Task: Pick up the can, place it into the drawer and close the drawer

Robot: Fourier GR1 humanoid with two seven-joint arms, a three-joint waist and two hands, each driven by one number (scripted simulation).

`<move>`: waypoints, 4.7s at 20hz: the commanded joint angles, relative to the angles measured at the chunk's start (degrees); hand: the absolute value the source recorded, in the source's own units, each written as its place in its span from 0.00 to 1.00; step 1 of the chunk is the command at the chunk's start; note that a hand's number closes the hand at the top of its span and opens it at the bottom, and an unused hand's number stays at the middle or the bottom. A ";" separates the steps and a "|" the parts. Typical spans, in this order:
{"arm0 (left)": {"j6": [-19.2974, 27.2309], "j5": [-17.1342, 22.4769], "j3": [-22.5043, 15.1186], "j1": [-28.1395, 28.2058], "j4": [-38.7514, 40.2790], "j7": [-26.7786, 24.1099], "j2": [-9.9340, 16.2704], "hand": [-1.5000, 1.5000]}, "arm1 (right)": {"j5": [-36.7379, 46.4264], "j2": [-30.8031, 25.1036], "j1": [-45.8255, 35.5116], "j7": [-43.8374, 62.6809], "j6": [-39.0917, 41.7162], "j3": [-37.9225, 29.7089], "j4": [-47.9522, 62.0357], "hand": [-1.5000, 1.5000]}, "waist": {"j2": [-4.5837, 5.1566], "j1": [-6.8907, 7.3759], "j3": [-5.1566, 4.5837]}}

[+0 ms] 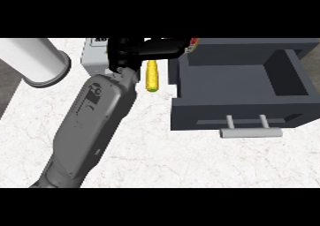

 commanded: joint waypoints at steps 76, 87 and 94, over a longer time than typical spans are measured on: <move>15.14 45.91 -26.57 -29.40 44.18 -28.80 -0.08 0.00 | 38.83 -8.41 -22.09 -5.62 0.44 14.71 -7.92 0.00 | 1.18 -0.57 -0.01; 15.46 44.60 -26.21 -28.36 40.47 -24.91 1.68 0.00 | 72.45 -3.81 -31.99 -13.54 -11.50 35.12 9.03 0.00 | 0.19 2.38 -0.03; 14.71 42.36 -25.76 -25.64 38.09 -23.75 4.20 0.00 | 79.53 -8.49 -47.18 -13.40 -12.44 37.70 25.27 0.00 | 0.15 2.44 -0.06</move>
